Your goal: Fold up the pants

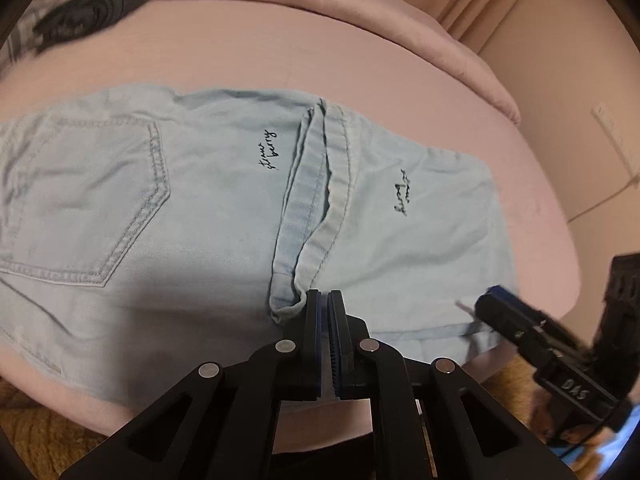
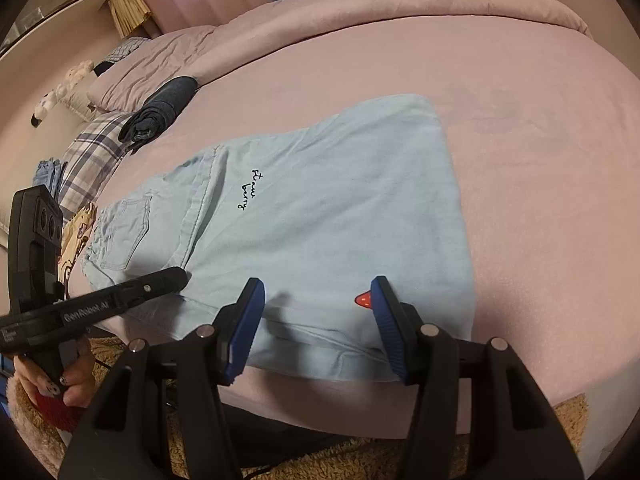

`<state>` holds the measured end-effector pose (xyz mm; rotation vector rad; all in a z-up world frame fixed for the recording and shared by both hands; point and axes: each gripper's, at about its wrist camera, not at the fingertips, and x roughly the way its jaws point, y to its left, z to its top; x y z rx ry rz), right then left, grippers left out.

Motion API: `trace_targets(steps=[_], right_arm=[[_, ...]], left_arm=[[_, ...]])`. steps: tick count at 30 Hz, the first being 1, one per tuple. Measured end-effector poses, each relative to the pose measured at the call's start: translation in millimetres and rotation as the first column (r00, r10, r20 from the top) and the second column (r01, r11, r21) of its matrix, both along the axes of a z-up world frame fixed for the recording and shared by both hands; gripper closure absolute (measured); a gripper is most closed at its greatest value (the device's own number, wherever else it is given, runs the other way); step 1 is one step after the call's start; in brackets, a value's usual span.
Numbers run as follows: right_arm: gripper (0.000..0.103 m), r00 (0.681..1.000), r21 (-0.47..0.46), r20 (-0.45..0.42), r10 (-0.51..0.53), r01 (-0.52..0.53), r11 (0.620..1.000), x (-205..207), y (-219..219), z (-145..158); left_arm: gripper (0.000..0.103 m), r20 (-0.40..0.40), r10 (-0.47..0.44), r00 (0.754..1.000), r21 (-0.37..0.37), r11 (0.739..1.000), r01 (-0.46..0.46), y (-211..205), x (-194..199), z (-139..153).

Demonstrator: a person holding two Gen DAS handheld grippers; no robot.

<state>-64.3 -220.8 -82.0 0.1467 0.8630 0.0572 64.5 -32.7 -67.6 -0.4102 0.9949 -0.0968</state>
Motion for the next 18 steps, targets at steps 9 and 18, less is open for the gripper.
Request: trace_targets(steps=[9,18], right_arm=[[0.045,0.989,-0.139,0.147,-0.011,0.032,0.99,-2,6,31],[0.045,0.995,-0.259,0.097,-0.005,0.031,0.965,7,1,-10]], left_arm=[[0.094,0.012,0.024,1.0,0.025,0.999,-0.024,-13,-3,-3],[0.094,0.021,0.011,1.0,-0.029,1.0,-0.011,-6,-8,-9]])
